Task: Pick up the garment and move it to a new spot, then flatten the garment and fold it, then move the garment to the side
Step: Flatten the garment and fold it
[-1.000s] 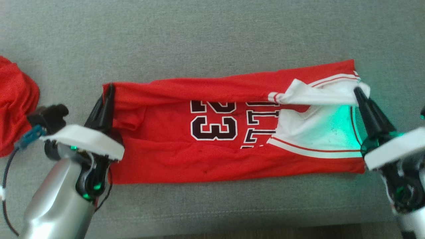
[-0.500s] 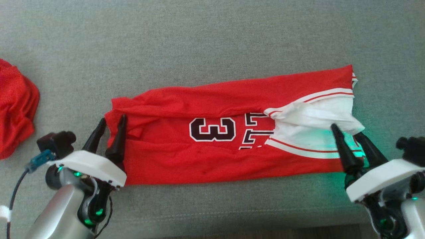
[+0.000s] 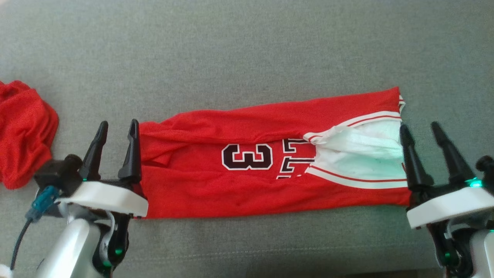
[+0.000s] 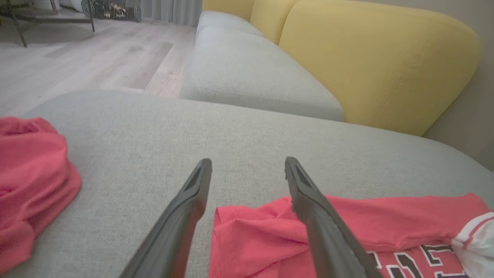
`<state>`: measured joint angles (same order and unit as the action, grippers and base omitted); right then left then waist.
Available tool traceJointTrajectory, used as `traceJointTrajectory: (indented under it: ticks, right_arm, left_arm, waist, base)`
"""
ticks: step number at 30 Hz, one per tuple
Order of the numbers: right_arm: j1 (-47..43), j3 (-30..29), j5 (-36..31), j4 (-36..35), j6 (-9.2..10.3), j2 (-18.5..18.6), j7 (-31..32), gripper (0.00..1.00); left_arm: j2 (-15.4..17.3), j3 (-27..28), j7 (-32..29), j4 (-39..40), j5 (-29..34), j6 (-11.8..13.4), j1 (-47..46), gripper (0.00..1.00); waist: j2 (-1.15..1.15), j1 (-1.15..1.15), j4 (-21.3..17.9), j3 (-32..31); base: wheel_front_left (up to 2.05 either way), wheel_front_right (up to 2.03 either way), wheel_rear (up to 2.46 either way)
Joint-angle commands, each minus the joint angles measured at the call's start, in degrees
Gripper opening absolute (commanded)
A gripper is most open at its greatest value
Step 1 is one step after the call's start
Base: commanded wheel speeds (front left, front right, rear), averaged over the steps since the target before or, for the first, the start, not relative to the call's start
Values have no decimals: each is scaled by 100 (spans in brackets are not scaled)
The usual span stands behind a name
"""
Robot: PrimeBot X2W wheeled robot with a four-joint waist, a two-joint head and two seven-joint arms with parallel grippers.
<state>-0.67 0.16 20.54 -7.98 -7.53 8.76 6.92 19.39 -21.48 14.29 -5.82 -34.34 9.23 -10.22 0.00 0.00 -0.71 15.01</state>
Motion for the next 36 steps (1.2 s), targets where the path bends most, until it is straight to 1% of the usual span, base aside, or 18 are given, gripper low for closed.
traceJointTrajectory:
  ticks: [1,5,12,16,30,33,36]
  right_arm:
    - [128,55,-94,-279,4,15,-91,100]
    - [202,16,-387,-414,4,-82,-146,100]
    - [155,67,-605,-367,4,-194,-172,100]
    - [114,104,-605,-333,4,-216,-152,100]
    - [89,51,-553,-286,4,-257,-111,100]
    - [170,9,-515,-167,4,-241,-92,100]
    - [363,-63,-452,109,4,-166,-73,100]
  left_arm:
    - [101,279,68,238,124,58,-19,100]
    - [67,368,69,528,438,114,138,100]
    - [98,300,70,600,667,216,422,100]
    - [95,266,70,625,687,264,542,100]
    - [143,239,20,623,648,293,539,100]
    - [145,230,6,640,646,302,508,100]
    - [133,217,2,655,637,295,447,100]
  waist:
    - [0,0,1,-77]
    - [0,0,-1,-228]
    - [0,0,7,-448]
    - [0,0,29,-505]
    - [0,0,45,-502]
    - [0,0,52,-463]
    - [0,0,61,-392]
  base:
    - [0,0,0]
    - [0,0,0]
    - [0,0,0]
    - [0,0,0]
    - [0,0,0]
    - [0,0,0]
    - [0,0,0]
